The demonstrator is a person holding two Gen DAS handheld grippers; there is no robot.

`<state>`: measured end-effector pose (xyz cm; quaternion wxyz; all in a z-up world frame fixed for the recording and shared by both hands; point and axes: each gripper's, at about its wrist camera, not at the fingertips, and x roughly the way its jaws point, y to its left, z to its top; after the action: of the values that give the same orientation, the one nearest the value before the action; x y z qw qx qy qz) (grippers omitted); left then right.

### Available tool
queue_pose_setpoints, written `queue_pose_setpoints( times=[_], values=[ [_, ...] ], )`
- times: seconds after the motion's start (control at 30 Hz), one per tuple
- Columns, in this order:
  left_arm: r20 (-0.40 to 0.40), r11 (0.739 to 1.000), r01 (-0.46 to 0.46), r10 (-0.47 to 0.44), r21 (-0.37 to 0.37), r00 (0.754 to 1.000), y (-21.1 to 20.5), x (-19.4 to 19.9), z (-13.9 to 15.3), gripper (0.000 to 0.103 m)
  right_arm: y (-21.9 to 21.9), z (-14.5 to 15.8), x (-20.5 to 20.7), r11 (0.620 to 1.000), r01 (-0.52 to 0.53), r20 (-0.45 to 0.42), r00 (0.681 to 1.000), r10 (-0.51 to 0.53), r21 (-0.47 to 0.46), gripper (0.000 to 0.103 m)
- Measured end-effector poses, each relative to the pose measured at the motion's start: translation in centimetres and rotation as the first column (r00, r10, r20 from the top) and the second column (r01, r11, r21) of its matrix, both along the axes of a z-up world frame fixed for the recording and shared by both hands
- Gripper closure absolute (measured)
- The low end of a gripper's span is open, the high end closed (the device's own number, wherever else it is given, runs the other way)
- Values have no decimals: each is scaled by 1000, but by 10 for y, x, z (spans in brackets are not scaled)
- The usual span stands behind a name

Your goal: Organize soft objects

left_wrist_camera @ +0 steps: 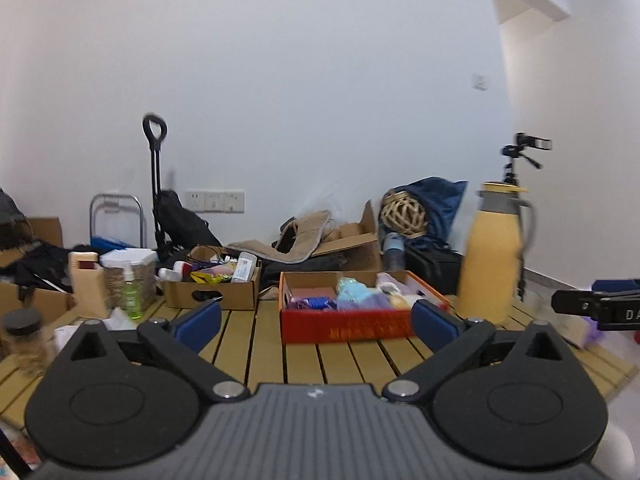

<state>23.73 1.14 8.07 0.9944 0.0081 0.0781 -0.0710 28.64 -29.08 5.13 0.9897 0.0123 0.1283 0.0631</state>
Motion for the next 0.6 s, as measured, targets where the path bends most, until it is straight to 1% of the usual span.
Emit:
queue_pose_setpoints(
  times=[0.03,0.1,0.2,0.23,0.3,0.37,0.43,0.5,0.6],
  values=[
    [14,1000,11,-12,7,1000,1,-24,-4,0,3,-4,-22,1000,-5,22,1000,5,-19,14],
    [16,1000,7,-6,-13,1000,4,-65,-12,0,13,-11,-69,998,-22,69,997,26,-65,11],
    [13,998,-20,21,-57,1000,11,-116,-23,0,25,-21,-128,996,-56,94,994,63,-71,8],
    [16,998,-30,31,-60,999,12,-132,-25,0,27,-24,-145,996,-62,101,993,69,-67,8],
    [42,998,-41,43,-38,998,11,-160,-30,0,34,-35,-178,996,-45,128,990,54,-76,6],
    [72,997,-67,69,-28,995,10,-184,-33,0,41,-44,-203,995,-38,134,990,50,-87,6],
    [81,996,-77,80,-43,993,9,-199,-34,0,45,-50,-222,996,-52,127,990,60,-67,6],
    [87,996,-69,74,-50,994,7,-214,-37,0,49,-55,-239,996,-74,125,989,79,-42,6],
    [100,998,-54,56,-29,993,4,-234,-42,0,53,-60,-260,996,-81,132,988,85,-35,5]
  ],
)
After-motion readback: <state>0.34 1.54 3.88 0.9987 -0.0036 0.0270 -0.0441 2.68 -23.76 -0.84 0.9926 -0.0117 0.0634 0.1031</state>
